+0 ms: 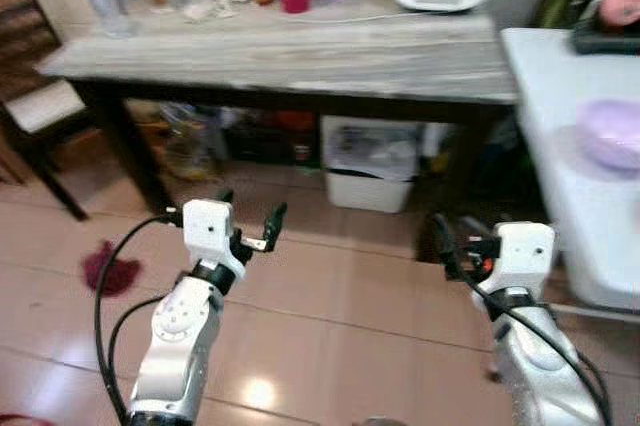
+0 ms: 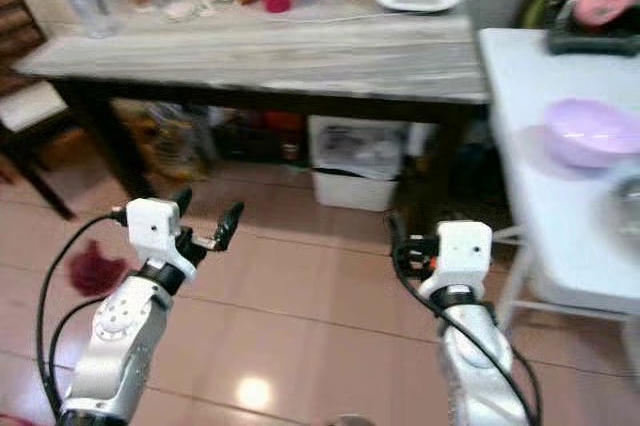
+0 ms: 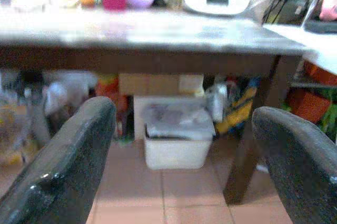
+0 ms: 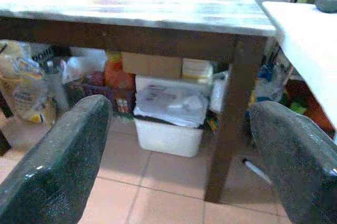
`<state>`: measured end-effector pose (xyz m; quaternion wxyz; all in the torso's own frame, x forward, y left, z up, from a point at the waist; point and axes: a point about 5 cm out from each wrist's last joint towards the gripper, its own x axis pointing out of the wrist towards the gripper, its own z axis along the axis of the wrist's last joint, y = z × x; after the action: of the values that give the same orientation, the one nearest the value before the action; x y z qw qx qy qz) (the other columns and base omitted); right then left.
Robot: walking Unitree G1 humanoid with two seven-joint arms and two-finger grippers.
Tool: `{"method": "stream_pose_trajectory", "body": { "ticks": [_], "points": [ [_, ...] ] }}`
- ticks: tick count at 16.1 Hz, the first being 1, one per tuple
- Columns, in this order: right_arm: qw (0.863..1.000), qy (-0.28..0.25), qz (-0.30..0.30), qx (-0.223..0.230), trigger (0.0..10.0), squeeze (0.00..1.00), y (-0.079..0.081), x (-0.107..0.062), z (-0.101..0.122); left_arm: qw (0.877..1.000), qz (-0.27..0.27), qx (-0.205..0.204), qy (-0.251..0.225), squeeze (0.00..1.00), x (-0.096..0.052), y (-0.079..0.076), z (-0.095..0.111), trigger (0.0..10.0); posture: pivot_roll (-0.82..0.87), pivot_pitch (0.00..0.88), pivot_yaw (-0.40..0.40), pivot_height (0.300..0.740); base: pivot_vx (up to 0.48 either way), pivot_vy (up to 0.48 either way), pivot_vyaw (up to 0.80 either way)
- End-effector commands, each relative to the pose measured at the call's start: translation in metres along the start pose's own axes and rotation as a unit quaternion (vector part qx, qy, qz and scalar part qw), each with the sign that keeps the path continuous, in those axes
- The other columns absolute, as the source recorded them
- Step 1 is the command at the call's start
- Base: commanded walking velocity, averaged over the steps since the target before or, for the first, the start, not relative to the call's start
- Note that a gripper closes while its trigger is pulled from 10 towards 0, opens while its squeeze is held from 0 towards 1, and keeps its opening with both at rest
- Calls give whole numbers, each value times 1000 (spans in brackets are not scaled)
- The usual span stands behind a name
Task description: Setting the table
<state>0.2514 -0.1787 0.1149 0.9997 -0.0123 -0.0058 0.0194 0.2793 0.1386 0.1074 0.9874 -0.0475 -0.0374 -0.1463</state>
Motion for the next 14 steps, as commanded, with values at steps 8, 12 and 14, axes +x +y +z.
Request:
{"method": "stream_pose_trajectory", "body": {
  "ticks": [8,12,14],
  "points": [
    [998,-54,-23,-25,10000,0,1,-1,33,1000,2,-5,-26,0,1,1,20,10000,-239,104,69,740,0,-480,-60],
    [998,-46,-23,-18,10000,0,1,-1,31,1000,0,-3,-19,0,1,0,17,10000,-240,105,75,740,0,-480,-525],
    [999,-45,-23,-17,10000,0,2,0,30,1000,-2,-3,-18,0,1,-1,17,10000,-244,102,75,740,0,-480,0]
  ]
}}
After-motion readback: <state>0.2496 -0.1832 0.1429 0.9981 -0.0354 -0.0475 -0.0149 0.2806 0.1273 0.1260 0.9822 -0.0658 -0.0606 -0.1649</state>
